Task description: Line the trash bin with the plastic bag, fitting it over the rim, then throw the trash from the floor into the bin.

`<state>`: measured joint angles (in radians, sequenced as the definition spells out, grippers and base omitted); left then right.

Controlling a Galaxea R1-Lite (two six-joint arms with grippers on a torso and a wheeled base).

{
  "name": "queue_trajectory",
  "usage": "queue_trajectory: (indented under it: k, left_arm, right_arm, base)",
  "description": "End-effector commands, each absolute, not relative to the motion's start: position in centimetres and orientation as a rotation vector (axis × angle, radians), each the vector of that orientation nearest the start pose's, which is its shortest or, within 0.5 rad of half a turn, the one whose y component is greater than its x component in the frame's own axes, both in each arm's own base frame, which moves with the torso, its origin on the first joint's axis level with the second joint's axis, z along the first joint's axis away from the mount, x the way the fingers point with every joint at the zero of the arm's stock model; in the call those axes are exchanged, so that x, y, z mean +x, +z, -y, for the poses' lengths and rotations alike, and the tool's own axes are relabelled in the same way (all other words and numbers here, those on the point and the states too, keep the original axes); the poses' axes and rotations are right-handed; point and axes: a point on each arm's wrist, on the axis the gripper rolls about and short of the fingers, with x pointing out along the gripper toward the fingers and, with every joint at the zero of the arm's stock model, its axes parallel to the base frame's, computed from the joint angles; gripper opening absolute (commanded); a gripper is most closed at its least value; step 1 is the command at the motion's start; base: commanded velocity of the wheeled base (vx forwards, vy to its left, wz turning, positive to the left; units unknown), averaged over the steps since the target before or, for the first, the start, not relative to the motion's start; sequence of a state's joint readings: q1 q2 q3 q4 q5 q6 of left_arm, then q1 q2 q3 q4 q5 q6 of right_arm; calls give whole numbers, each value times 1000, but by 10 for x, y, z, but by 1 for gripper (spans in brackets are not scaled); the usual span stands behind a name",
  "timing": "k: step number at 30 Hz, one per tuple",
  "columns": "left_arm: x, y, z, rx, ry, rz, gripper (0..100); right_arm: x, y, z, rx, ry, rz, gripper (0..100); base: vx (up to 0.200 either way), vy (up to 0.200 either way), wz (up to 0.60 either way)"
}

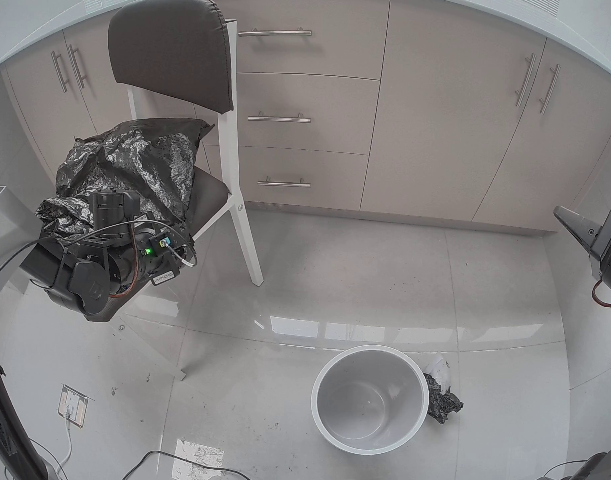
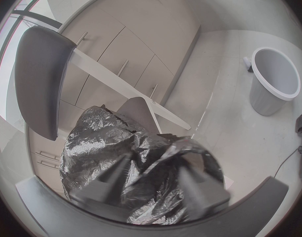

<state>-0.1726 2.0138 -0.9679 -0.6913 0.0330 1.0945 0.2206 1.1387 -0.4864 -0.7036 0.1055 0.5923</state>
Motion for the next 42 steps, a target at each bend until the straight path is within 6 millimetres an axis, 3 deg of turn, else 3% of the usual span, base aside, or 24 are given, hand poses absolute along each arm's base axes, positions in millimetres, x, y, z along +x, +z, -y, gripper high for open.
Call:
queue_trajectory:
  k: [1, 6, 11, 15, 17, 18, 19, 20, 21, 22, 24, 26, 27, 31, 37, 38, 39, 41, 42]
  left_arm:
    - [372, 124, 65, 1102, -314, -239, 0]
    - [371, 126, 66, 1003, -307, -243, 0]
    - [369, 148, 78, 764, -277, -193, 0]
    - [342, 219, 109, 206, -272, -36, 0]
    - [342, 219, 109, 206, -272, -36, 0]
    - [309, 284, 114, -285, -232, 57, 0]
    - [296, 300, 109, -427, -213, 45, 0]
    - [296, 300, 109, -427, -213, 45, 0]
    - [267, 326, 96, -701, -196, -25, 0]
    - [260, 332, 94, -766, -190, -46, 0]
    - [240, 352, 84, -1081, -158, -237, 0]
    - [232, 356, 84, -1202, -192, -409, 0]
    - [226, 351, 88, -1255, -249, -611, 0]
    - [230, 324, 116, -1228, -452, -964, 0]
    - [209, 306, 185, -1023, -672, -1094, 0]
    - [207, 305, 189, -1005, -690, -1097, 0]
    - [196, 298, 212, -913, -765, -1127, 0]
    - [183, 288, 239, -827, -801, -1149, 0]
    - [183, 288, 239, -827, -801, -1149, 0]
  right_arm:
    - [156, 232, -38, 591, 333, -45, 0]
    - [157, 232, -38, 593, 333, -46, 0]
    - [158, 231, -38, 602, 331, -52, 0]
    - [159, 230, -38, 604, 331, -59, 0]
    - [159, 230, -38, 604, 331, -59, 0]
    - [159, 228, -39, 600, 340, -72, 0]
    - [158, 227, -41, 595, 353, -80, 0]
    - [158, 227, -41, 595, 353, -80, 0]
    - [158, 226, -43, 591, 375, -93, 0]
    - [158, 225, -44, 590, 377, -98, 0]
    - [163, 221, -46, 587, 374, -123, 0]
    - [166, 216, -48, 584, 374, -149, 0]
    - [169, 209, -53, 572, 387, -187, 0]
    - [177, 184, -70, 499, 424, -301, 0]
    - [184, 163, -97, 386, 524, -388, 0]
    - [184, 161, -99, 381, 528, -393, 0]
    - [183, 152, -106, 361, 555, -421, 0]
    - [179, 142, -109, 353, 577, -434, 0]
    - [179, 142, -109, 353, 577, -434, 0]
  base:
    - [0, 0, 0]
    - [0, 0, 0]
    - [0, 0, 0]
    - [0, 0, 0]
    - [0, 0, 0]
    - [0, 0, 0]
    - [0, 0, 0]
    - [0, 0, 0]
    - [0, 0, 0]
    - [0, 0, 0]
    - [0, 0, 0]
    - [0, 0, 0]
    - [0, 0, 0]
    - [0, 0, 0]
    - [0, 0, 0]
    - [0, 0, 0]
    - [0, 0, 0]
    - [0, 0, 0]
    - [0, 0, 0]
